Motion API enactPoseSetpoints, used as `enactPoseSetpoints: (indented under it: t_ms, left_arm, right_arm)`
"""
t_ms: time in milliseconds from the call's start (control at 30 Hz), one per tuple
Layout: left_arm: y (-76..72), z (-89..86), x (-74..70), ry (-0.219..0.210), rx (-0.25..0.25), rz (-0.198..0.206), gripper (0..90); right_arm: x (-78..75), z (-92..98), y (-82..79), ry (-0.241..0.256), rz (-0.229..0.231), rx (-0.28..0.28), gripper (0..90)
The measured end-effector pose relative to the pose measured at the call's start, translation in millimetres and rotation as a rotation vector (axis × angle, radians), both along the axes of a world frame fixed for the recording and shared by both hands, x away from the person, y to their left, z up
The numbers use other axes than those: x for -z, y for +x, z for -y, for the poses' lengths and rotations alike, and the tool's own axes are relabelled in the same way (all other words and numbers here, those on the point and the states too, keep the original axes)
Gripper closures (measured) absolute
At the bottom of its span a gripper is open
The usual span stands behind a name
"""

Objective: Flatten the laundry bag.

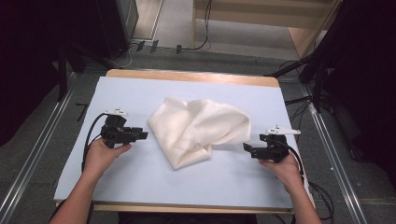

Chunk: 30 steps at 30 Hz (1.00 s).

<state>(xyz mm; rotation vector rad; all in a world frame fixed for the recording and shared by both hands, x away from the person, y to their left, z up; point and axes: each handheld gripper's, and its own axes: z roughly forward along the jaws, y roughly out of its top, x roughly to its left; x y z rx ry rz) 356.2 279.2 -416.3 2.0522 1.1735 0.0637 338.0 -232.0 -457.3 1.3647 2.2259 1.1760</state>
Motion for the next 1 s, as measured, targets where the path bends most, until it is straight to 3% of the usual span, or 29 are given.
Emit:
enactPoseSetpoints:
  t_ms: [33,67,100,200,300,433,567,833,1000]
  left_arm:
    - [-0.1,0.6,0.0,0.018,-0.007,-0.026,61.1]
    - [-0.8,1.0,-0.4,0.044,-0.001,-0.010,55.9]
    - [-0.9,0.9,-1.0,0.053,0.007,0.009,55.5]
    - [0.5,1.5,-1.4,0.051,-0.007,0.031,50.8]
    - [3.9,3.0,-0.3,0.043,-0.001,0.030,46.0]
    - [5.4,6.9,-1.1,0.041,-0.012,0.024,46.6]
    - [5.6,7.8,-3.3,0.036,0.003,0.051,43.7]
    - [7.0,10.5,-2.7,0.037,0.007,0.017,40.1]
    - [8.2,8.5,-3.3,0.009,-0.010,-0.023,40.5]
  right_arm:
    - [0.0,0.0,0.0,0.000,0.000,0.000,22.6]
    - [0.6,0.3,0.7,0.017,-0.006,-0.021,32.6]
    - [0.6,0.2,0.9,0.018,-0.010,-0.025,34.3]
    - [-0.6,-1.2,0.5,0.012,-0.021,-0.030,36.2]
    - [-3.0,-2.9,-1.7,-0.011,0.000,-0.032,38.8]
    - [-5.4,-1.0,-4.3,-0.004,0.022,-0.033,40.7]
    - [-4.5,2.7,-5.3,-0.002,0.016,-0.029,39.2]
    - [-2.9,2.7,-6.0,0.007,-0.010,-0.027,38.6]
    - [-1.5,1.2,-5.4,0.025,-0.025,-0.049,39.5]
